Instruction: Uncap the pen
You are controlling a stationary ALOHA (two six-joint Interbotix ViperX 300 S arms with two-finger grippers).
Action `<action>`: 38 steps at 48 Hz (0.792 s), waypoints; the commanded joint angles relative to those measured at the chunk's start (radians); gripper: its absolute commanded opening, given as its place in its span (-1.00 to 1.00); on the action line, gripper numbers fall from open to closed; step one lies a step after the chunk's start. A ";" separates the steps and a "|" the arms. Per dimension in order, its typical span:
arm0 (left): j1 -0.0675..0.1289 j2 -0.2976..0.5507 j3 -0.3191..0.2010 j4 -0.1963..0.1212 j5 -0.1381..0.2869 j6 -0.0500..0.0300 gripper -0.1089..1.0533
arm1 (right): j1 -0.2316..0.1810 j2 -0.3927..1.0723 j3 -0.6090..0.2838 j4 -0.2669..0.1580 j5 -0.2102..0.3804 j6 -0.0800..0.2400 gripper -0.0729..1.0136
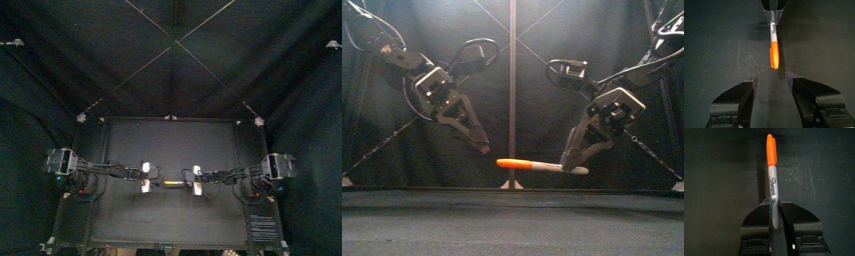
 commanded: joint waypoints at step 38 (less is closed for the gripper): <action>0.008 0.109 -0.129 0.037 0.006 0.0000 0.00 | -0.018 0.011 -0.089 -0.044 0.015 0.000 -0.03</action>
